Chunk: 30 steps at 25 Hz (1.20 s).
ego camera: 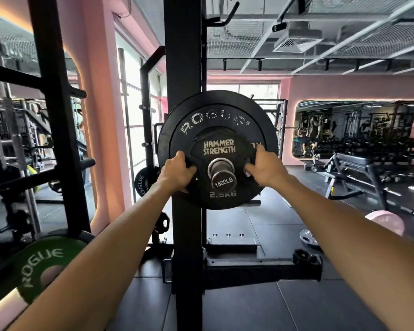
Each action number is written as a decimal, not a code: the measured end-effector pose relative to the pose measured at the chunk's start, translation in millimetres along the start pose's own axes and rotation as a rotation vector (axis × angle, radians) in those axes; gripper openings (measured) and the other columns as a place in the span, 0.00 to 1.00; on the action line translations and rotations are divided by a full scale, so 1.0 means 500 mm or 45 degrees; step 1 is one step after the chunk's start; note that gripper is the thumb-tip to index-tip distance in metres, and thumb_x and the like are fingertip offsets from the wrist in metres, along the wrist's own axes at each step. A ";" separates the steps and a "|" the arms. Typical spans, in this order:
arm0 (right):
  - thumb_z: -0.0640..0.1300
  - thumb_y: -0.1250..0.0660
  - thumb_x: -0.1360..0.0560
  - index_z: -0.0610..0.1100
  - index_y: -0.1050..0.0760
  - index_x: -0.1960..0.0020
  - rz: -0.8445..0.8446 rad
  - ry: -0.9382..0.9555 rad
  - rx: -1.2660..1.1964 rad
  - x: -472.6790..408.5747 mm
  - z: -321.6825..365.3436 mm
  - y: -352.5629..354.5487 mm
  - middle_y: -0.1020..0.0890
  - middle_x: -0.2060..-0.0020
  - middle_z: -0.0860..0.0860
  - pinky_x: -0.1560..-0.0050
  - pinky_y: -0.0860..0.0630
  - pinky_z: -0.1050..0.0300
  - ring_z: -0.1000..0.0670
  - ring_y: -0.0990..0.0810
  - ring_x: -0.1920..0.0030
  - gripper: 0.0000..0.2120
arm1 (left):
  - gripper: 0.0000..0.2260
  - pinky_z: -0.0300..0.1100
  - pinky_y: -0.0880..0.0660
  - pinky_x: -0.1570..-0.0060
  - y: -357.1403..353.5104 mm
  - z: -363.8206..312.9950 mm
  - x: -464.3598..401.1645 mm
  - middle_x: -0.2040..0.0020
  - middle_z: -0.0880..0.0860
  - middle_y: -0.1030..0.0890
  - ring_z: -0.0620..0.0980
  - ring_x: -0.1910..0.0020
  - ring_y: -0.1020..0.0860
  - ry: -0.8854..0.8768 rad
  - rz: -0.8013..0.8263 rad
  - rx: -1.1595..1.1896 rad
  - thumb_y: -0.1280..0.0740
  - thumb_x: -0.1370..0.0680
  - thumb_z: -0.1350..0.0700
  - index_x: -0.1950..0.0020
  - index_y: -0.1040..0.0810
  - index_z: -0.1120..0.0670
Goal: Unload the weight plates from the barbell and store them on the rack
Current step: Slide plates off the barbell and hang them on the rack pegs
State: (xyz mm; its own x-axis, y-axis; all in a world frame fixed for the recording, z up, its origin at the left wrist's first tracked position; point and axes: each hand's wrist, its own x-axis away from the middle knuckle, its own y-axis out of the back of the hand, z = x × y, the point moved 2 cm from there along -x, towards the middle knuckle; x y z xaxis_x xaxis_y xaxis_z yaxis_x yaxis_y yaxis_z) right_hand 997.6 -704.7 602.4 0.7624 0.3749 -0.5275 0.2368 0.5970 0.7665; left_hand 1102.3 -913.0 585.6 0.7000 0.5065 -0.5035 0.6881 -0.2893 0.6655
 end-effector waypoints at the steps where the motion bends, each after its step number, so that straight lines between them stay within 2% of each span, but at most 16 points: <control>1: 0.48 0.37 0.24 0.38 0.35 0.38 -0.022 0.007 0.012 0.024 0.007 0.013 0.21 0.49 0.36 0.53 0.27 0.49 0.35 0.22 0.49 0.20 | 0.15 0.54 0.24 0.47 0.011 -0.007 0.026 0.48 0.60 0.20 0.62 0.50 0.22 -0.026 -0.028 -0.009 0.35 0.25 0.53 0.41 0.30 0.59; 4: 0.48 0.39 0.23 0.37 0.34 0.40 -0.014 0.006 0.032 0.106 0.029 0.061 0.21 0.50 0.37 0.54 0.25 0.49 0.36 0.21 0.51 0.17 | 0.11 0.51 0.24 0.56 0.056 -0.033 0.112 0.52 0.61 0.20 0.60 0.59 0.22 -0.117 -0.095 -0.036 0.37 0.23 0.55 0.45 0.31 0.59; 6: 0.47 0.39 0.23 0.38 0.33 0.42 0.005 -0.012 0.013 0.152 0.042 0.090 0.21 0.52 0.38 0.54 0.21 0.46 0.37 0.19 0.58 0.14 | 0.10 0.53 0.23 0.54 0.081 -0.049 0.156 0.52 0.62 0.19 0.62 0.58 0.21 -0.160 -0.089 -0.068 0.38 0.23 0.56 0.45 0.32 0.60; 7: 0.47 0.40 0.22 0.39 0.34 0.44 0.013 -0.014 0.005 0.175 0.050 0.105 0.21 0.55 0.40 0.57 0.20 0.46 0.39 0.19 0.63 0.13 | 0.10 0.53 0.22 0.54 0.097 -0.056 0.177 0.52 0.62 0.19 0.63 0.56 0.20 -0.182 -0.082 -0.090 0.38 0.22 0.57 0.45 0.32 0.60; 9: 0.47 0.40 0.22 0.40 0.35 0.48 0.019 -0.018 0.019 0.214 0.072 0.130 0.22 0.62 0.44 0.68 0.24 0.52 0.45 0.21 0.75 0.10 | 0.10 0.49 0.24 0.60 0.137 -0.070 0.209 0.52 0.62 0.20 0.62 0.59 0.20 -0.216 -0.073 -0.126 0.38 0.22 0.58 0.44 0.32 0.61; 11: 0.46 0.40 0.22 0.42 0.37 0.49 -0.015 -0.015 0.018 0.236 0.105 0.152 0.25 0.64 0.47 0.75 0.33 0.58 0.49 0.25 0.78 0.09 | 0.13 0.49 0.24 0.61 0.185 -0.076 0.226 0.52 0.62 0.20 0.61 0.59 0.20 -0.238 -0.081 -0.149 0.38 0.22 0.58 0.40 0.33 0.61; 12: 0.46 0.39 0.22 0.42 0.37 0.49 -0.033 0.002 0.016 0.244 0.129 0.162 0.25 0.62 0.46 0.75 0.33 0.58 0.49 0.26 0.76 0.10 | 0.13 0.49 0.24 0.58 0.214 -0.072 0.231 0.52 0.62 0.20 0.62 0.57 0.20 -0.252 -0.095 -0.166 0.38 0.22 0.58 0.40 0.33 0.61; 13: 0.47 0.39 0.22 0.41 0.37 0.48 -0.043 0.019 0.005 0.250 0.155 0.168 0.24 0.60 0.44 0.73 0.29 0.56 0.47 0.25 0.74 0.10 | 0.13 0.49 0.25 0.57 0.244 -0.064 0.235 0.52 0.62 0.20 0.63 0.55 0.21 -0.262 -0.115 -0.177 0.38 0.23 0.58 0.40 0.33 0.61; 15: 0.47 0.39 0.22 0.40 0.35 0.46 -0.055 0.052 -0.038 0.260 0.215 0.173 0.21 0.57 0.41 0.64 0.22 0.50 0.43 0.23 0.72 0.12 | 0.12 0.49 0.27 0.57 0.304 -0.033 0.241 0.52 0.61 0.21 0.61 0.55 0.22 -0.258 -0.149 -0.169 0.38 0.22 0.57 0.41 0.33 0.60; 17: 0.48 0.38 0.23 0.40 0.34 0.46 -0.067 0.088 -0.019 0.271 0.282 0.161 0.20 0.55 0.40 0.65 0.27 0.53 0.45 0.24 0.71 0.13 | 0.12 0.50 0.26 0.56 0.359 0.014 0.247 0.51 0.60 0.21 0.60 0.54 0.22 -0.252 -0.166 -0.171 0.37 0.22 0.57 0.41 0.32 0.60; 18: 0.48 0.38 0.23 0.40 0.34 0.46 -0.067 0.098 -0.008 0.276 0.315 0.149 0.20 0.54 0.40 0.65 0.28 0.54 0.43 0.22 0.67 0.12 | 0.12 0.50 0.26 0.55 0.384 0.041 0.249 0.51 0.60 0.20 0.61 0.53 0.22 -0.247 -0.168 -0.187 0.37 0.22 0.57 0.41 0.31 0.59; 20: 0.48 0.37 0.23 0.41 0.33 0.46 -0.062 0.099 -0.013 0.287 0.386 0.114 0.20 0.50 0.38 0.57 0.26 0.51 0.37 0.20 0.53 0.12 | 0.12 0.51 0.26 0.54 0.437 0.103 0.252 0.51 0.61 0.20 0.62 0.52 0.22 -0.236 -0.171 -0.205 0.37 0.22 0.56 0.41 0.31 0.60; 22: 0.48 0.37 0.24 0.40 0.33 0.45 -0.061 0.089 -0.026 0.304 0.474 0.070 0.21 0.47 0.36 0.53 0.27 0.49 0.34 0.22 0.47 0.14 | 0.12 0.53 0.25 0.52 0.498 0.185 0.254 0.50 0.61 0.20 0.63 0.51 0.21 -0.241 -0.173 -0.205 0.37 0.22 0.56 0.42 0.30 0.60; 26: 0.48 0.37 0.24 0.38 0.32 0.44 -0.066 0.100 -0.050 0.341 0.672 -0.018 0.21 0.46 0.35 0.50 0.26 0.48 0.34 0.22 0.46 0.15 | 0.13 0.53 0.24 0.51 0.632 0.366 0.246 0.48 0.62 0.20 0.64 0.50 0.22 -0.276 -0.158 -0.213 0.37 0.22 0.55 0.40 0.30 0.60; 30: 0.47 0.37 0.24 0.37 0.31 0.44 -0.014 0.112 -0.103 0.360 0.849 -0.085 0.21 0.47 0.36 0.51 0.24 0.48 0.35 0.22 0.47 0.15 | 0.14 0.50 0.28 0.57 0.745 0.521 0.231 0.48 0.64 0.21 0.66 0.50 0.22 -0.231 -0.159 -0.269 0.36 0.23 0.54 0.41 0.31 0.59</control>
State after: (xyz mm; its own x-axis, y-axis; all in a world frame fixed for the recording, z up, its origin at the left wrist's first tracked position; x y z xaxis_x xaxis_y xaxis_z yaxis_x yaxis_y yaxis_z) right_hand 1380.4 -963.7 630.6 0.7035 0.4268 -0.5683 0.1925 0.6553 0.7304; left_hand 1489.2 -1174.1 631.8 0.6484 0.3683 -0.6663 0.7291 -0.0488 0.6826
